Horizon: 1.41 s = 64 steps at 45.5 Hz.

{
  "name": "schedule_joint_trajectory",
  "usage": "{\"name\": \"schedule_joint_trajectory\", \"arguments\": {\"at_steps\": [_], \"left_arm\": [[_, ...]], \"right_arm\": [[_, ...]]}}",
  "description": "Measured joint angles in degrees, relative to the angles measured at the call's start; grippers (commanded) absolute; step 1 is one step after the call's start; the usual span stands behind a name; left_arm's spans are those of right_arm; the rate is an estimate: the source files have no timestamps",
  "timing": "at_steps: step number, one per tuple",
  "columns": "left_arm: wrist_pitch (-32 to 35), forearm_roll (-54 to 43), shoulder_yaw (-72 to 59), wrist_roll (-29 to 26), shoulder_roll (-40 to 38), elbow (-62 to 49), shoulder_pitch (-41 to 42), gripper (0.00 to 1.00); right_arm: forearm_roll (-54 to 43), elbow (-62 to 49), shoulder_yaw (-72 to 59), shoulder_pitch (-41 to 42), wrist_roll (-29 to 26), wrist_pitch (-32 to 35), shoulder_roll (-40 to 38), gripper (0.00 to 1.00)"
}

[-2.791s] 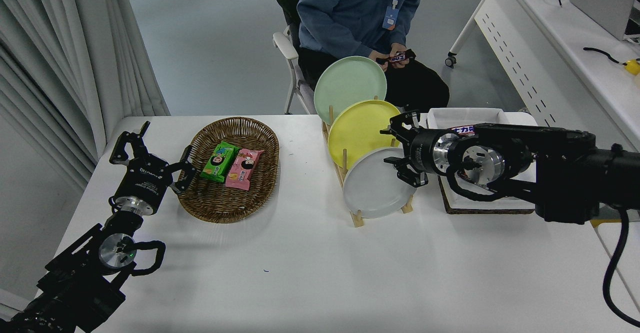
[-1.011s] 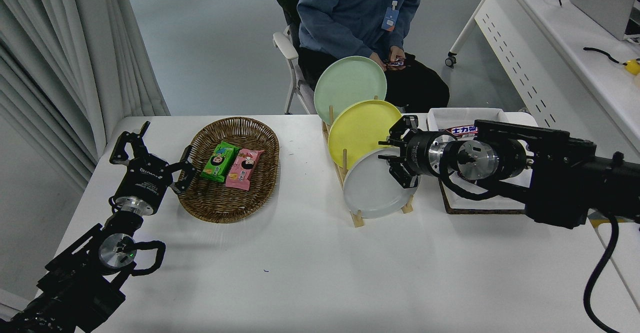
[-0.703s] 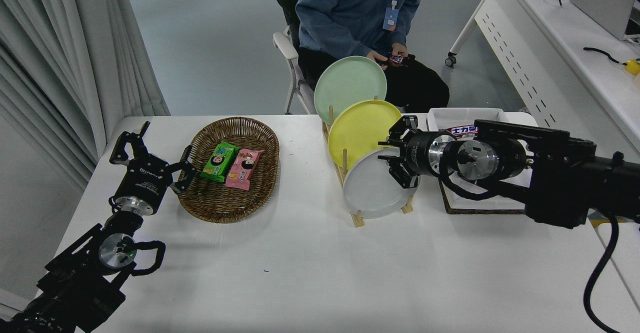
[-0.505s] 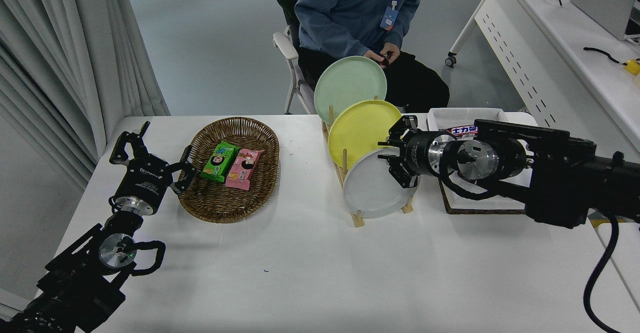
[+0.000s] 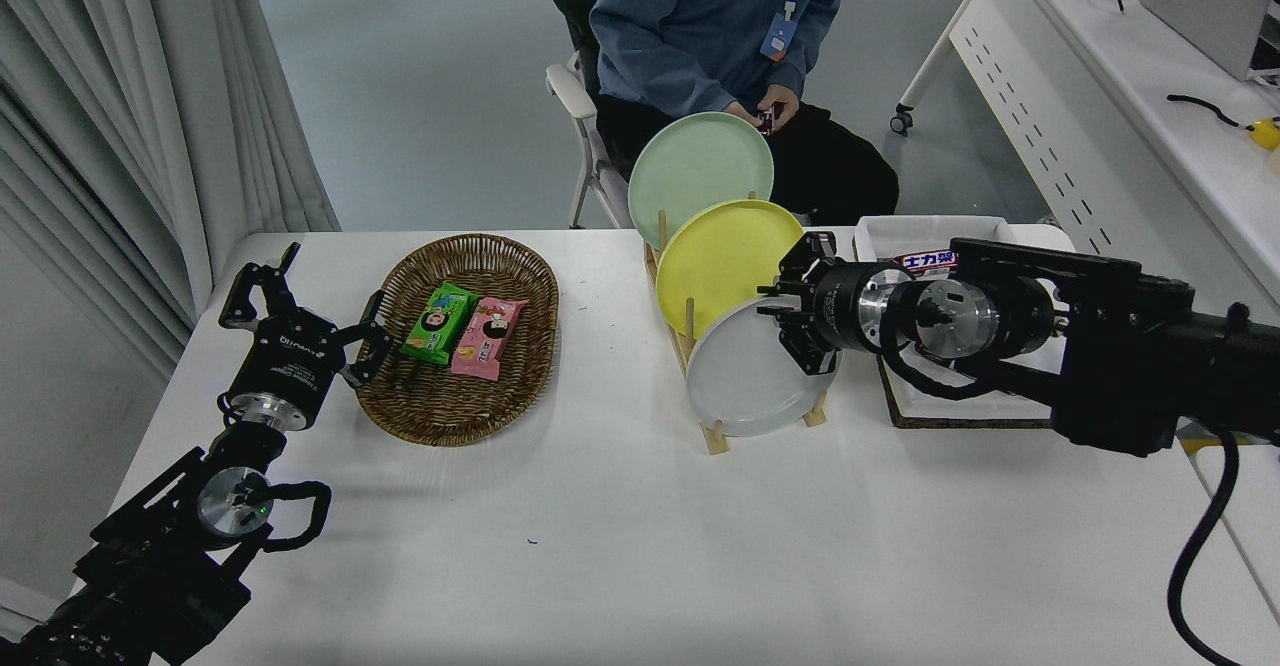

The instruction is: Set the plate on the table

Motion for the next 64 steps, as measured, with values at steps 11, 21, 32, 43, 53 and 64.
{"name": "schedule_joint_trajectory", "arguments": {"at_steps": [11,21,32,43,53,64], "left_arm": [[0.0,0.0,0.0,0.0,0.0,0.0,0.0,1.00],[0.0,0.0,0.0,0.0,0.0,0.0,0.0,1.00],[0.0,0.0,0.0,0.0,0.0,0.0,0.0,1.00],[0.0,0.0,0.0,0.0,0.0,0.0,0.0,1.00],[0.0,0.0,0.0,0.0,0.0,0.0,0.0,1.00],[0.0,0.0,0.0,0.0,0.0,0.0,0.0,1.00]], "right_arm": [[-0.1,0.0,0.4,0.0,0.0,0.1,0.0,0.01],[-0.1,0.2,0.8,0.4,-0.3,0.2,-0.3,0.00],[0.0,0.9,2.4,2.4,-3.0,0.3,-2.8,0.00],[0.5,2.6,4.0,7.4,-7.0,0.6,-6.1,0.00],[2.4,5.7,7.9,10.9,-9.7,-0.1,-8.6,0.00],[6.6,8.9,13.4,12.5,-11.2,-2.8,-9.7,0.00]]}}
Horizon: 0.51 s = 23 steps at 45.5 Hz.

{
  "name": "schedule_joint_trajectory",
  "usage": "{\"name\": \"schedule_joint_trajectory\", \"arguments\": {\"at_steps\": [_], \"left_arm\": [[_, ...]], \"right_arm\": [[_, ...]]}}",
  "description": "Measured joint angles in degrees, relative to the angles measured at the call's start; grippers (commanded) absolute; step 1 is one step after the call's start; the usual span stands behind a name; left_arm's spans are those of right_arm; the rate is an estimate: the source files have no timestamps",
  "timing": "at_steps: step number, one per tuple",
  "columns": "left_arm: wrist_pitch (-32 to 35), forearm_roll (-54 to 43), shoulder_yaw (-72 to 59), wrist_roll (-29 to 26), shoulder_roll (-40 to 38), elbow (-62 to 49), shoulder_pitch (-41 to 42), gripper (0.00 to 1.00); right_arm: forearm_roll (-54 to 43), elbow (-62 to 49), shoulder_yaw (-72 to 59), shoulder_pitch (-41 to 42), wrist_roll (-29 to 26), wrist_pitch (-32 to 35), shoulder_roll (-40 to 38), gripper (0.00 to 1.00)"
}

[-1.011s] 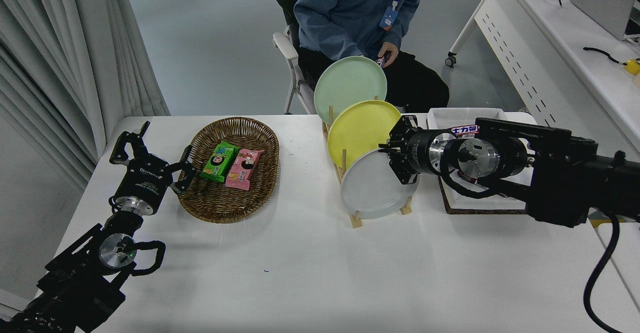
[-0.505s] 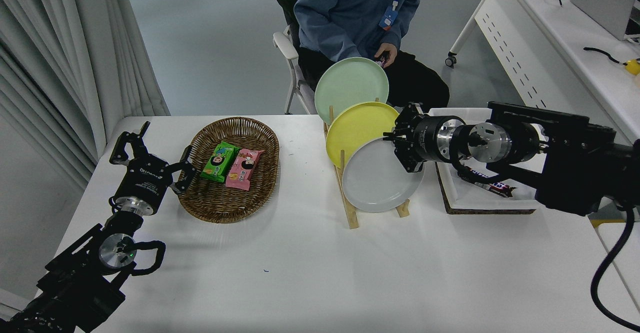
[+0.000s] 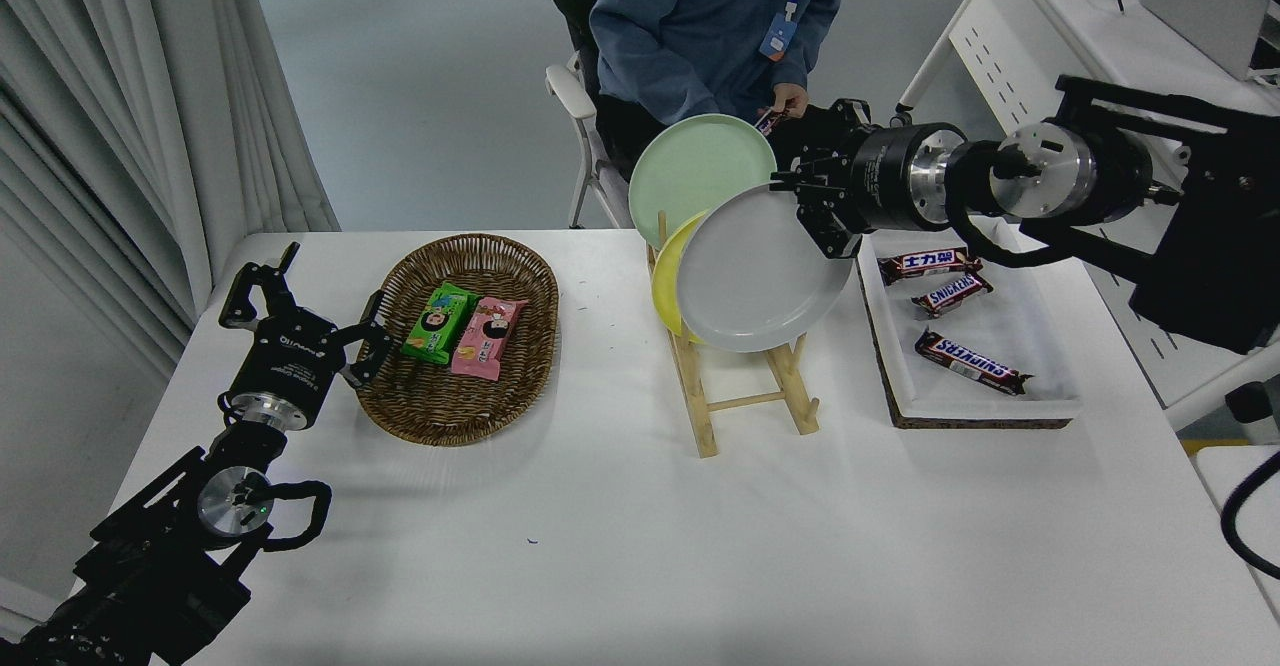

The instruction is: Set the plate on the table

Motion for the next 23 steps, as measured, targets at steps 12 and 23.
{"name": "schedule_joint_trajectory", "arguments": {"at_steps": [12,23], "left_arm": [[0.0,0.0,0.0,0.0,0.0,0.0,0.0,1.00],[0.0,0.0,0.0,0.0,0.0,0.0,0.0,1.00]], "right_arm": [[5.4,2.6,6.9,-0.9,-0.5,-4.7,0.4,0.00],[9.3,3.5,13.1,-6.8,-0.6,-9.1,3.7,0.00]]}}
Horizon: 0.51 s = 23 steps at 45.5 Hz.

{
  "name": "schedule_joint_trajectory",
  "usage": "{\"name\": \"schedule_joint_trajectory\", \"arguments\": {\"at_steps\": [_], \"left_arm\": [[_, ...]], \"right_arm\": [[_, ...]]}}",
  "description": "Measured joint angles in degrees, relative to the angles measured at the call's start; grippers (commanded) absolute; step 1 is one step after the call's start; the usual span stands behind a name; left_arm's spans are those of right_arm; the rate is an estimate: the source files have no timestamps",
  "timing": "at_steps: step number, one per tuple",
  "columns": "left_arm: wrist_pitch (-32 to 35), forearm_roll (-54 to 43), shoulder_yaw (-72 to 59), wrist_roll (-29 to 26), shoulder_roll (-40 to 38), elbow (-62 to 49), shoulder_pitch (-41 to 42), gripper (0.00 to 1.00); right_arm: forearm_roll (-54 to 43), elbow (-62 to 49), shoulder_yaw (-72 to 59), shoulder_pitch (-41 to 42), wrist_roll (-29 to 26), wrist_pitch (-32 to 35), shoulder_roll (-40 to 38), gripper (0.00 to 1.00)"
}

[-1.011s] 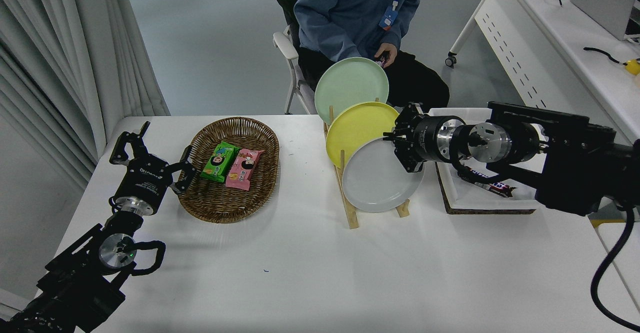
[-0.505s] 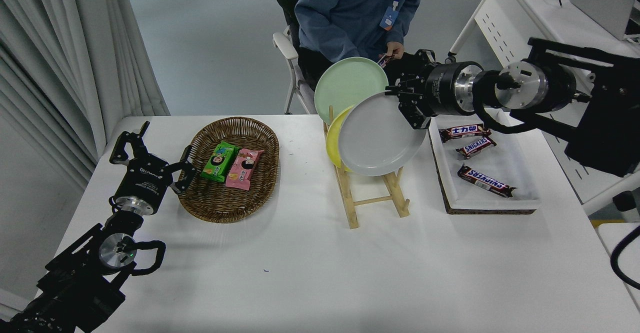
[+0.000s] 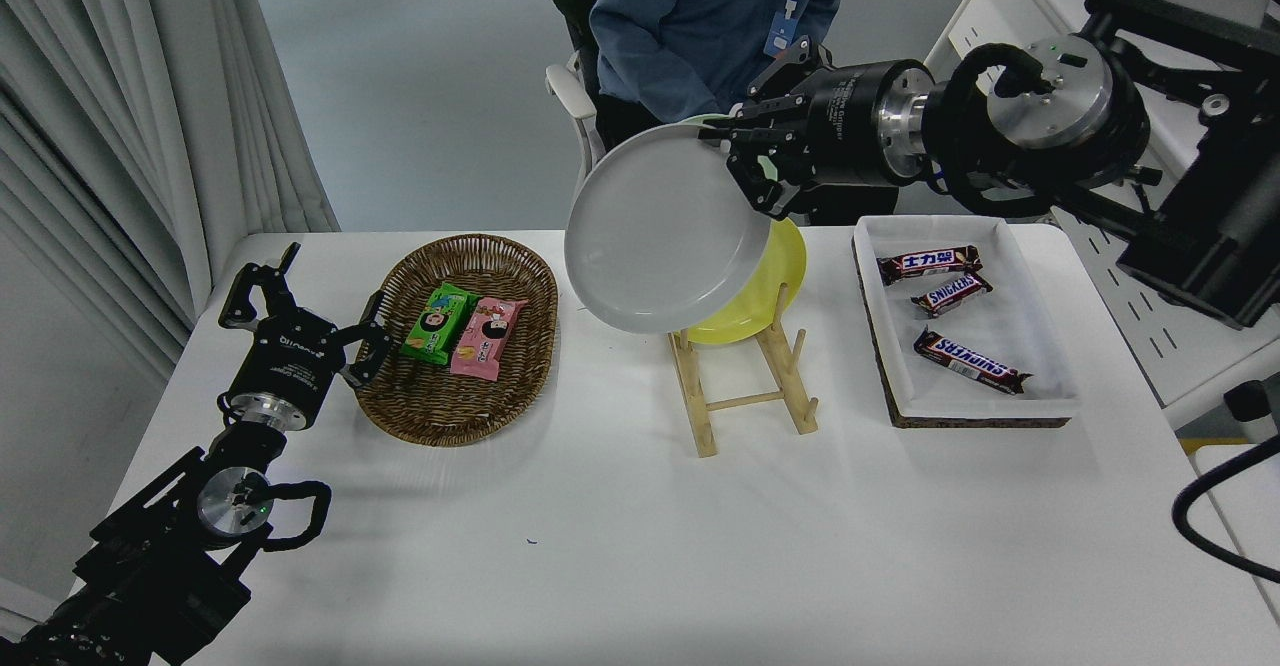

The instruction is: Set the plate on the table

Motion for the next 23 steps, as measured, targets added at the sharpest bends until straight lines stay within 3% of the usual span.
{"name": "schedule_joint_trajectory", "arguments": {"at_steps": [23], "left_arm": [[0.0,0.0,0.0,0.0,0.0,0.0,0.0,1.00]], "right_arm": [[5.9,0.2,5.7,-11.1,0.1,-14.8,7.7,0.00]]}}
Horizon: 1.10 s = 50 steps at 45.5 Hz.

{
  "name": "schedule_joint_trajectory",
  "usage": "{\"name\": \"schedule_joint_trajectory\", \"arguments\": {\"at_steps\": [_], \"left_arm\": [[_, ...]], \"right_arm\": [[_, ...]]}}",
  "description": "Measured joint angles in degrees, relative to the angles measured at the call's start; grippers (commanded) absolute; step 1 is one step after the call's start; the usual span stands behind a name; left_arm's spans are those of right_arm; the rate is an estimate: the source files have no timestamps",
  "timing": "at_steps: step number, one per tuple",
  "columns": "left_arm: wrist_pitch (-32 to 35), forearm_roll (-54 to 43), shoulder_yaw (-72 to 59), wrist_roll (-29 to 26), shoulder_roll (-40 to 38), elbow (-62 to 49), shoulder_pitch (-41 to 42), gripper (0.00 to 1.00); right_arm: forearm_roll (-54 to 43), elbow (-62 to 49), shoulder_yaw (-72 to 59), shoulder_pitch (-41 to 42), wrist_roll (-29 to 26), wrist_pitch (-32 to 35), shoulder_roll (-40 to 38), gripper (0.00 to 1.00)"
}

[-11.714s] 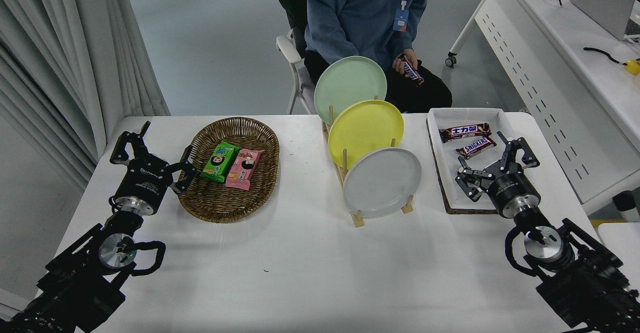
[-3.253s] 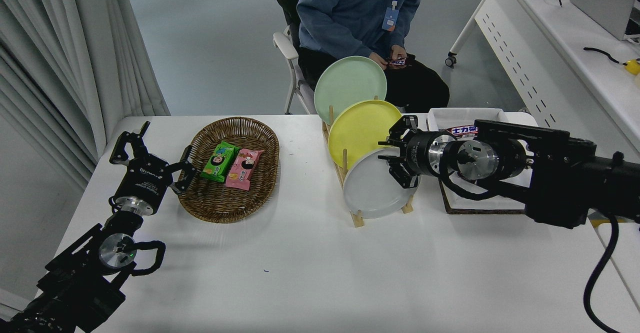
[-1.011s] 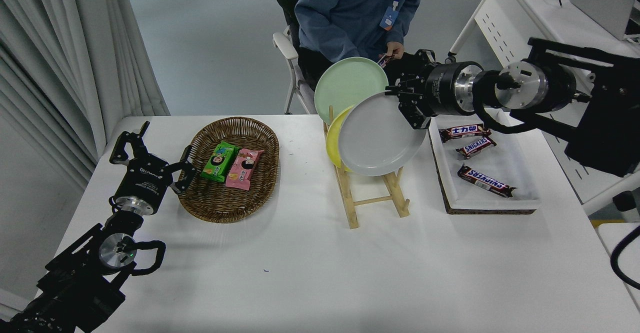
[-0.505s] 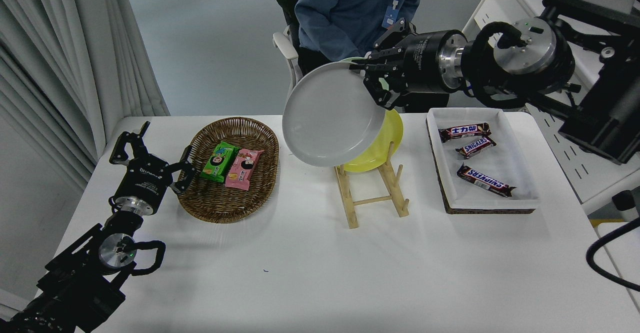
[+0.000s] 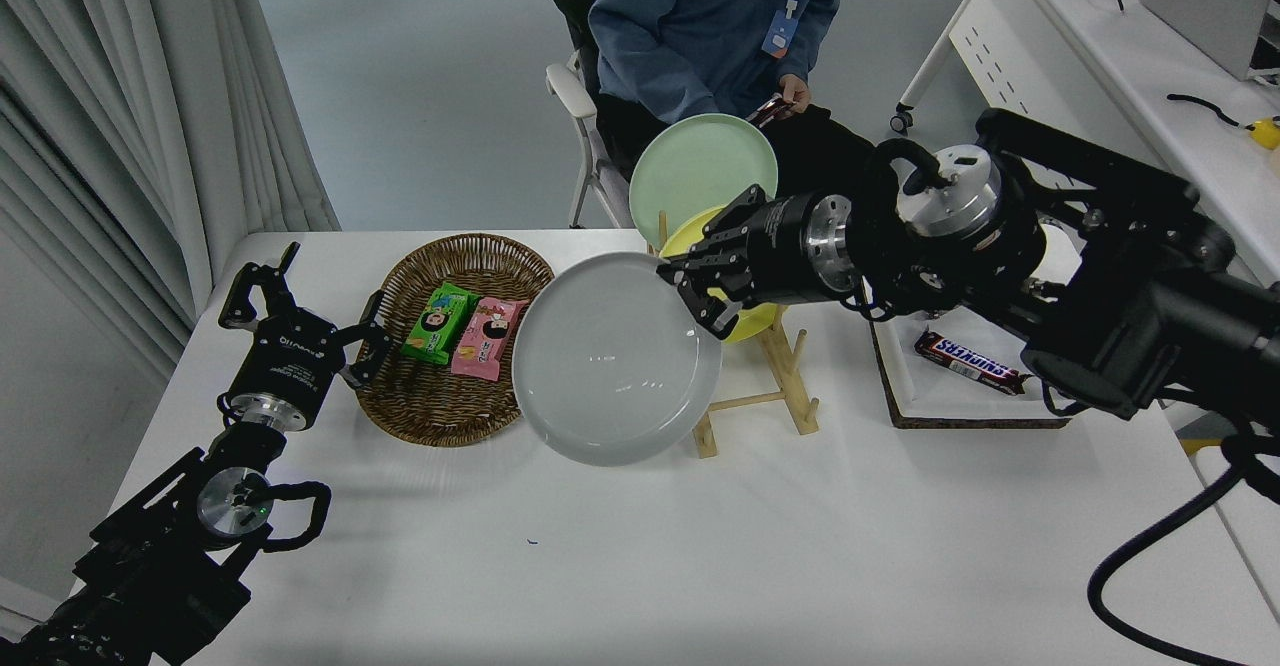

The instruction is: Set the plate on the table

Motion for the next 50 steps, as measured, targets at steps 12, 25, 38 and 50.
{"name": "schedule_joint_trajectory", "arguments": {"at_steps": [12,25,38,50], "left_arm": [[0.0,0.0,0.0,0.0,0.0,0.0,0.0,1.00],[0.0,0.0,0.0,0.0,0.0,0.0,0.0,1.00],[0.0,0.0,0.0,0.0,0.0,0.0,0.0,1.00],[0.0,0.0,0.0,0.0,0.0,0.0,0.0,1.00]], "right_arm": [[5.7,-2.0,-0.9,-4.8,0.0,-3.0,4.6,0.00],[7.3,-7.3,-3.1,-10.0,0.1,-3.9,9.2,0.00],[8.0,-13.6,-3.7,-12.9,0.2,-4.1,12.0,0.00],[9.6,-20.1,-3.8,-13.8,0.1,-4.1,14.7,0.00]]}}
